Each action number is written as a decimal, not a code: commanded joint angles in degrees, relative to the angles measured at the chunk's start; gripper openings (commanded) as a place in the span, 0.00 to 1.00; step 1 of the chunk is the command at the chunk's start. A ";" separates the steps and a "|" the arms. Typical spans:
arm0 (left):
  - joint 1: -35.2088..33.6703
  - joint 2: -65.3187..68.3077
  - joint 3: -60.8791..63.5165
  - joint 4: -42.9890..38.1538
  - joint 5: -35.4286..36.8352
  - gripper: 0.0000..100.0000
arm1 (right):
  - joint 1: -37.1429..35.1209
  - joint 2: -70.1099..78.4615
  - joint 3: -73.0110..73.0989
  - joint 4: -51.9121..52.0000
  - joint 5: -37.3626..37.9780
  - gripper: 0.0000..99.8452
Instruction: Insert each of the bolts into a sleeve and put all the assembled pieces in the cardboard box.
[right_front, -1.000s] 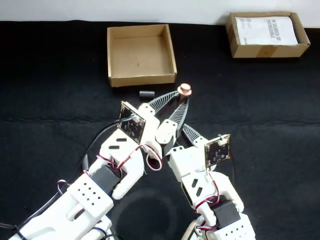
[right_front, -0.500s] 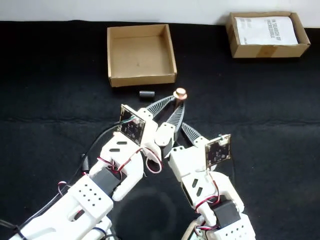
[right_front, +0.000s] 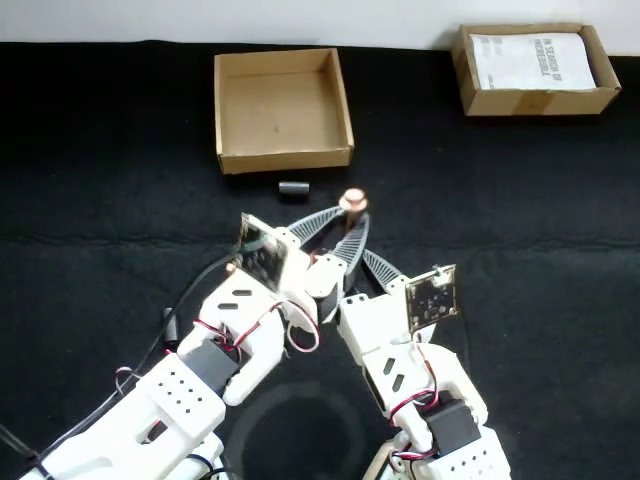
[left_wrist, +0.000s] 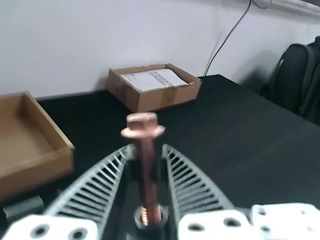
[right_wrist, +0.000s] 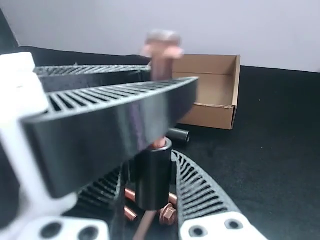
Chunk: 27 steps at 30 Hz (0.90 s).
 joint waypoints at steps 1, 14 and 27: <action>-0.57 -0.40 -0.66 4.31 -0.53 0.19 | 0.75 -0.75 1.45 0.04 -0.26 0.01; -0.57 -16.13 -2.86 33.14 -5.71 0.19 | 4.44 -0.75 1.10 -0.22 -0.09 0.01; -9.19 -46.46 2.77 54.95 -9.76 0.00 | 6.11 -0.40 -4.44 -0.04 -0.35 0.01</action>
